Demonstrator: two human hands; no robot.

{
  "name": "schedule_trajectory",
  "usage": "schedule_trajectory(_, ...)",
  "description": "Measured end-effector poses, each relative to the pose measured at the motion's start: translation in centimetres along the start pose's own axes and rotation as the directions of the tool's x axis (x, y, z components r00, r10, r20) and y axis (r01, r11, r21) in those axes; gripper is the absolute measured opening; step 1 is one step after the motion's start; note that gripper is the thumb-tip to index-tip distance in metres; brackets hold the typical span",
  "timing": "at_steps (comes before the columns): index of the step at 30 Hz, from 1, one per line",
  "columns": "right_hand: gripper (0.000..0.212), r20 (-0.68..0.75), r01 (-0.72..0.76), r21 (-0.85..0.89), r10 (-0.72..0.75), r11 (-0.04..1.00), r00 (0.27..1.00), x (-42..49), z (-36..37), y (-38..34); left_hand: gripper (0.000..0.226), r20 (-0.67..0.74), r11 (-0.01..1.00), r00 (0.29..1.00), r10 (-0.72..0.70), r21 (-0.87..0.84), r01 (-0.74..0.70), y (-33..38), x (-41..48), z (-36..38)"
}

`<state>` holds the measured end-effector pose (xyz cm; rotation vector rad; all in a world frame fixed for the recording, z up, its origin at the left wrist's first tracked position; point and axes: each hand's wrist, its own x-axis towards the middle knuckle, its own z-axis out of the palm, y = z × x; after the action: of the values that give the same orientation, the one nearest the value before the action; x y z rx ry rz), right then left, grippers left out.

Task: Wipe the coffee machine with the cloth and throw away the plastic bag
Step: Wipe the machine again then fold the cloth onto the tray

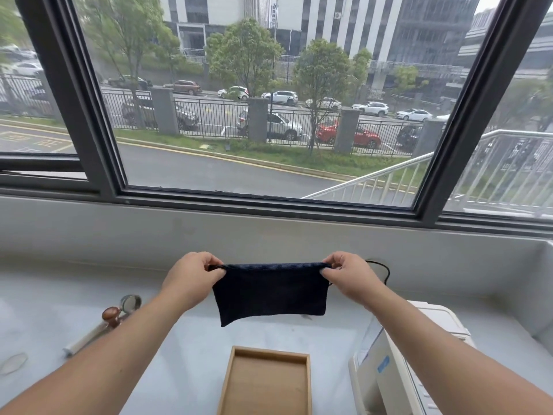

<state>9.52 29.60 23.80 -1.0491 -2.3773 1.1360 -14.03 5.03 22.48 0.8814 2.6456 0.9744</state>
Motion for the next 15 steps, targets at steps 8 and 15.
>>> schedule_trajectory(8,0.004,0.098,0.099,0.327,-0.138,0.94,0.986,-0.4,-0.5,-4.1,0.008,-0.007,0.991,0.996,-0.091,0.095,0.091,-1.5,-0.4,0.8)
schedule_trajectory(15,0.003,0.196,0.272,0.244,-0.322,0.931,0.926,-0.6,0.1,-9.8,0.04,0.307,0.988,0.939,-0.155,0.054,0.145,-1.3,-1.9,0.7)
